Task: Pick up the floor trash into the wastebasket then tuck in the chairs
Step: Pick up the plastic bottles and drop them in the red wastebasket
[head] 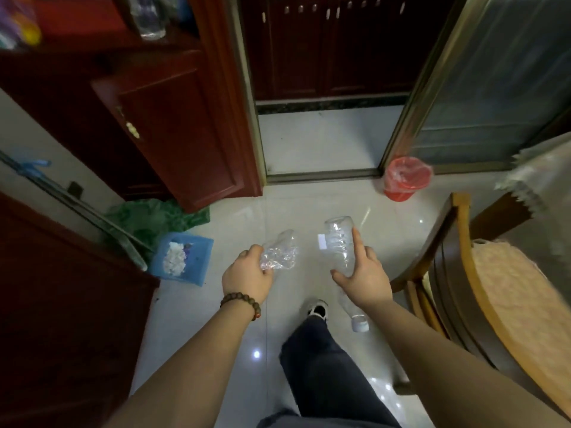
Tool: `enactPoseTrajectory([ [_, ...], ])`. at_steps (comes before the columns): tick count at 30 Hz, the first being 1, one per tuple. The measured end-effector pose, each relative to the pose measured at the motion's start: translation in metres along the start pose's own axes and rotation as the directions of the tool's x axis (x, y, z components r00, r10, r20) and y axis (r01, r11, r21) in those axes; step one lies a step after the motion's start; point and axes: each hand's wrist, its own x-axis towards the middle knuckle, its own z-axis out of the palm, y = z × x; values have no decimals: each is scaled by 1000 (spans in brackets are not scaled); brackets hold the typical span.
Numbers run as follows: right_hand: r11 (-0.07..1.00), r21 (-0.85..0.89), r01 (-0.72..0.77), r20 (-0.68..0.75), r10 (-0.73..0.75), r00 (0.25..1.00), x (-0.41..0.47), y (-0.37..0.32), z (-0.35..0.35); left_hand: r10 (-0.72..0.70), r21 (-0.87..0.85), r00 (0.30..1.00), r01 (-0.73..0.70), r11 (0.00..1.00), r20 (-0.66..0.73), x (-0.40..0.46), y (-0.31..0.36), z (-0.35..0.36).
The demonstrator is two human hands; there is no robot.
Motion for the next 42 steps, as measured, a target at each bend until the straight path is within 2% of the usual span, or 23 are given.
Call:
enactPoseTrajectory([
  [6, 993, 73, -97, -57, 101, 993, 136, 12, -11, 129, 46, 983, -136, 990, 127, 148, 57, 35],
  [10, 980, 82, -184, -75, 190, 979, 227, 24, -42, 161, 49, 973, -171, 984, 166, 256, 112, 46],
  [14, 963, 116, -242, -154, 258, 954, 293, 42, -80, 226, 30, 954, -236, 971, 198, 336, 180, 58],
  [20, 899, 177, -400, -252, 434, 865, 355, 93, -129, 390, 32, 866, -420, 907, 313, 417, 277, 98],
  [25, 832, 212, -513, -297, 555, 777, 407, 145, -155, 450, 13, 800, -495, 869, 397, 482, 350, 145],
  [34, 663, 290, -690, -244, 749, 616, 548, 243, -188, 502, 9, 659, -611, 792, 560, 621, 476, 248],
  [39, 621, 322, -714, -193, 782, 593, 612, 295, -193, 476, 45, 589, -658, 752, 653, 673, 528, 307],
  [42, 628, 327, -706, -142, 771, 620, 651, 336, -182, 437, 67, 593, -641, 765, 676, 689, 544, 351],
])
